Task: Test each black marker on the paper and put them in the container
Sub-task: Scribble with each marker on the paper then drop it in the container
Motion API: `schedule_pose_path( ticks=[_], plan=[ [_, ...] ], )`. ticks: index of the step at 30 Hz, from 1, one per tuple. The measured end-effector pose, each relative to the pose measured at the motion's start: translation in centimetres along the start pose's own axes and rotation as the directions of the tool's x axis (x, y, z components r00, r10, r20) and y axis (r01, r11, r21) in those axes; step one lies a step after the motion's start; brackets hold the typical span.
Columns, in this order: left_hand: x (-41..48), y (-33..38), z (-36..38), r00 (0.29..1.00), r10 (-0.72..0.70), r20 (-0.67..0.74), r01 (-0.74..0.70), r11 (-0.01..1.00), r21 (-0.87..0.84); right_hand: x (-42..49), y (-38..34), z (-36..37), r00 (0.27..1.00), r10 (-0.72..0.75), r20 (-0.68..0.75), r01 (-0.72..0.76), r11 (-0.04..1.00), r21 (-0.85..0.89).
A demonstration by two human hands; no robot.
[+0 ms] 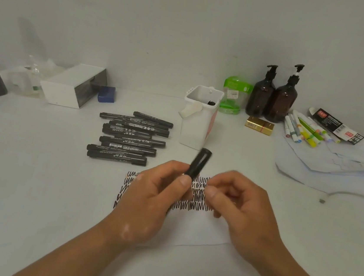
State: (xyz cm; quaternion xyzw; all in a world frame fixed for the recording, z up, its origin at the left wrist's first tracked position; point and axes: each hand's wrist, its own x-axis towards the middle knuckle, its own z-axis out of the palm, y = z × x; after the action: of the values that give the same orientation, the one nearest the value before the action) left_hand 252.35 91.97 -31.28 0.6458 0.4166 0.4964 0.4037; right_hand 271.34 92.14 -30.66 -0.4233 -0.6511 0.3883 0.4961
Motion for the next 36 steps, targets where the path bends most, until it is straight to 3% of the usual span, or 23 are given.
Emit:
schedule_pose_path(
  ticks=[3, 6, 8, 12, 14, 16, 20, 23, 29, 36],
  plan=[
    [-0.1, 0.1, -0.4, 0.995, 0.017, 0.103, -0.033, 0.987, 0.156, 0.1, -0.1, -0.9, 0.997, 0.000, 0.079, -0.007, 0.996, 0.088],
    [-0.2, -0.1, -0.6, 0.976, 0.001, 0.220, -0.044, 0.980, 0.195, 0.0, 0.0, -0.9, 0.982, -0.046, 0.185, 0.035, 0.997, 0.063],
    [-0.2, -0.3, -0.8, 0.976, -0.016, 0.216, -0.025, 0.982, 0.186, 0.4, -0.3, -1.3, 0.987, -0.071, 0.143, 0.065, 0.997, 0.044],
    [0.7, -0.8, -2.1, 0.994, -0.078, -0.075, 0.085, 0.991, 0.100, 3.5, -2.6, -4.1, 0.972, -0.092, -0.216, 0.114, 0.990, 0.088],
    [1.3, -1.0, -3.0, 0.971, -0.117, -0.207, 0.131, 0.990, 0.057, 6.0, -4.7, -5.5, 0.922, -0.145, -0.358, 0.148, 0.989, -0.020],
    [1.6, -1.3, -3.5, 0.946, -0.144, -0.289, 0.155, 0.988, 0.015, 8.9, -6.8, -6.2, 0.880, -0.240, -0.409, 0.173, 0.966, -0.194],
    [1.7, -2.0, -3.6, 0.927, -0.154, -0.343, 0.163, 0.987, -0.003, 15.0, -9.4, -5.9, 0.871, -0.390, -0.299, 0.161, 0.802, -0.575],
    [1.7, -2.3, -3.5, 0.929, -0.151, -0.337, 0.169, 0.985, 0.024, 19.1, -9.3, -4.5, 0.923, -0.353, -0.155, 0.116, 0.638, -0.761],
    [1.7, -2.3, -3.5, 0.927, -0.158, -0.339, 0.164, 0.986, -0.013, 23.3, -6.1, -2.0, 0.991, -0.126, 0.042, 0.088, 0.388, -0.918],
    [1.9, -2.6, -3.4, 0.931, -0.144, -0.336, 0.152, 0.988, -0.004, 24.9, -3.2, -0.9, 0.993, 0.089, 0.074, 0.046, 0.278, -0.960]
  ],
)
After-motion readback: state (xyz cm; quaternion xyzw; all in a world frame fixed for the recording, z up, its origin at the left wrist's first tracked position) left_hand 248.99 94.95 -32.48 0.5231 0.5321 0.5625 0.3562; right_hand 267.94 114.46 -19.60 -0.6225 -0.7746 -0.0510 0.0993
